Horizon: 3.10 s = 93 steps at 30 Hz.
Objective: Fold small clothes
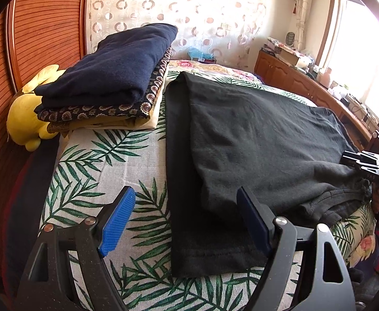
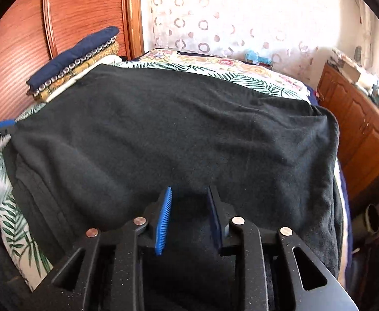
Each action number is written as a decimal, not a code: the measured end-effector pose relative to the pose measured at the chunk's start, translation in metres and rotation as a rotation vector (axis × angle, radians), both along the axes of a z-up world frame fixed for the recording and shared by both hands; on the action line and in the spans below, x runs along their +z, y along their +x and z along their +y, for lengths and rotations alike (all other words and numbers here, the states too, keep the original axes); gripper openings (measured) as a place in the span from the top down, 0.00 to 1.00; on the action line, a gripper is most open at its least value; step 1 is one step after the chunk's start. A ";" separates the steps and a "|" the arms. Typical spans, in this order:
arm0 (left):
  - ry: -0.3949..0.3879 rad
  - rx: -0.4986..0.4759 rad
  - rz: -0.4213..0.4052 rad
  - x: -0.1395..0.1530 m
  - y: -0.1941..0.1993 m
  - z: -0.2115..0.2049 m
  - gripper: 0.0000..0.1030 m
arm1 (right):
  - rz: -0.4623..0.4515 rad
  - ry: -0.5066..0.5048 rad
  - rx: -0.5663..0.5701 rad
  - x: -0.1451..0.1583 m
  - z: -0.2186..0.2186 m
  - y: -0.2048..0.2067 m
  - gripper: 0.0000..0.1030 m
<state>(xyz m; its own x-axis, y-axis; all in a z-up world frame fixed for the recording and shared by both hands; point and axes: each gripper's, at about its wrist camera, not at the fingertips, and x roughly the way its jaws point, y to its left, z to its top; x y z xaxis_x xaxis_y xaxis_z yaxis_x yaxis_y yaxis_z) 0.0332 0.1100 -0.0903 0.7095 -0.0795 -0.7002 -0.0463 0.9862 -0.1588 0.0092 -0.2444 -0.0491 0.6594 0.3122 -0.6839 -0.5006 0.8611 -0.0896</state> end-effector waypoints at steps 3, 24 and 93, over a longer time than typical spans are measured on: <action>-0.009 0.005 -0.008 0.001 -0.001 0.002 0.21 | 0.005 0.010 -0.013 0.000 -0.001 0.004 0.66; -0.061 -0.007 0.033 -0.014 0.007 0.001 0.43 | 0.014 0.033 -0.005 0.000 -0.006 0.005 0.64; -0.038 -0.176 -0.203 0.061 0.041 -0.076 0.18 | 0.074 0.112 0.240 0.000 0.086 0.014 0.91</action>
<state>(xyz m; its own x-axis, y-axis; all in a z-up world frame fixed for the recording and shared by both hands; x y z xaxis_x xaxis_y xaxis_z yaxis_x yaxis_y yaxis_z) 0.0745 0.0340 -0.0295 0.8079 -0.2376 -0.5394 0.1620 0.9694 -0.1843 0.0230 -0.1586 -0.0489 0.5069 0.5300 -0.6798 -0.6931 0.7195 0.0441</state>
